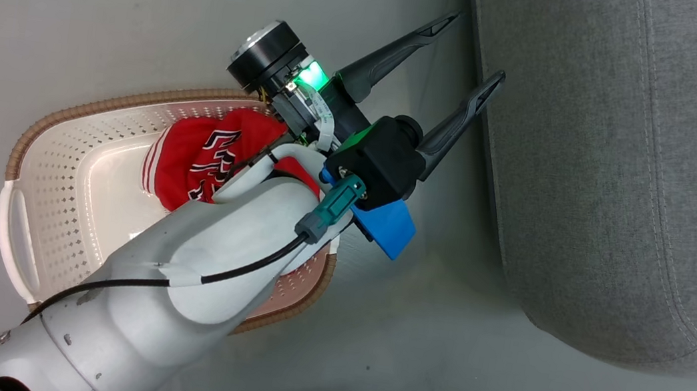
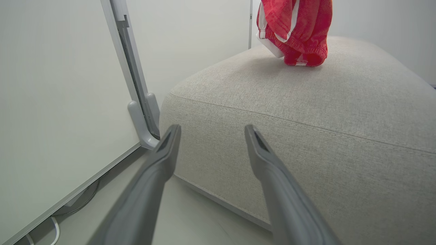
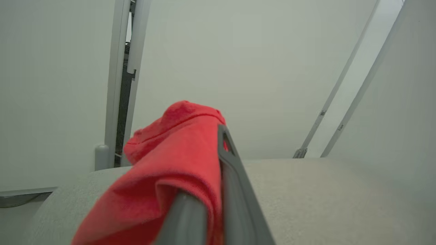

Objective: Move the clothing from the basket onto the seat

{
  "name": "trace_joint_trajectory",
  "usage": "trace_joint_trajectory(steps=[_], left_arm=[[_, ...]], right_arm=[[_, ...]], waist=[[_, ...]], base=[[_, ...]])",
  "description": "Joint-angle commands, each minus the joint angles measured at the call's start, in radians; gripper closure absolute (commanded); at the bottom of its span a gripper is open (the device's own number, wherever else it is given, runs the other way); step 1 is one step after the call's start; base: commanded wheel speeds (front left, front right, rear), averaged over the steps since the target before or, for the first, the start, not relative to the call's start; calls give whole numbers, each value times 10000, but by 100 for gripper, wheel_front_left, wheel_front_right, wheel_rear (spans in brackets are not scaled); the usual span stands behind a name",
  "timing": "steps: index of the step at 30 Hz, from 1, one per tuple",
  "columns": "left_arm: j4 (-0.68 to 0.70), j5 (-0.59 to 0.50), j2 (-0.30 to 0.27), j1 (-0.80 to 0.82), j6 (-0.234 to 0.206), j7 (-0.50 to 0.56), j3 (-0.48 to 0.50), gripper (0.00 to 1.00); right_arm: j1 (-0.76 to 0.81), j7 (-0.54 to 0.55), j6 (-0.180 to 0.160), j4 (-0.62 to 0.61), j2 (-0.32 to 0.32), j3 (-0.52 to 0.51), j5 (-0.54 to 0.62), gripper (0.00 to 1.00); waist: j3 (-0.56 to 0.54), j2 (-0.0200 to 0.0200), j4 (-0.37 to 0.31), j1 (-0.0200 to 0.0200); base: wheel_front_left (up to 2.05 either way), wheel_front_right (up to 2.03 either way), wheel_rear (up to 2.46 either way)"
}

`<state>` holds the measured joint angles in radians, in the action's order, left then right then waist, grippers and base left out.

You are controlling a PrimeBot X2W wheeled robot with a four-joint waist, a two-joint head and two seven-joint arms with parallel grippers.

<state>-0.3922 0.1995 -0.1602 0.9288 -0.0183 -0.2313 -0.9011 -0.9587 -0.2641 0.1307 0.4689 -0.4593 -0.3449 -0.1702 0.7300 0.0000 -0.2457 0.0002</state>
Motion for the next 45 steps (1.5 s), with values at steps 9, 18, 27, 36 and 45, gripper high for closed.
trace_joint_trajectory(steps=[9, 18, 27, 36, 45], left_arm=[[20, 39, 20, 69, -113, -69, -89, 0], [-174, 212, 207, -51, -163, -193, -105, 0], [-306, 671, 412, -943, -275, -347, 198, 0], [424, 1005, 241, -2619, -634, -348, 1504, 0], [990, 867, 224, -4309, -714, -341, 3134, 0]], right_arm=[[779, -6, 2, 1969, 406, 179, -343, 100], [1358, -6, 3, 2529, 709, 446, -557, 0], [3572, -6, 2, 1435, 1476, 449, 110, 0], [5545, -6, 3, -577, 2172, 1283, 97, 0], [6730, -4, 3, -2249, 2649, 2281, 164, 0]], waist=[[63, 0, 68, -2], [-359, 0, 8, -2], [-2030, 0, 41, -2], [-3717, 0, 351, -2], [-5061, 0, 1130, -2]], base=[[0, 0, 0], [0, 0, 0], [0, 0, 0], [0, 0, 0], [0, 0, 0]])
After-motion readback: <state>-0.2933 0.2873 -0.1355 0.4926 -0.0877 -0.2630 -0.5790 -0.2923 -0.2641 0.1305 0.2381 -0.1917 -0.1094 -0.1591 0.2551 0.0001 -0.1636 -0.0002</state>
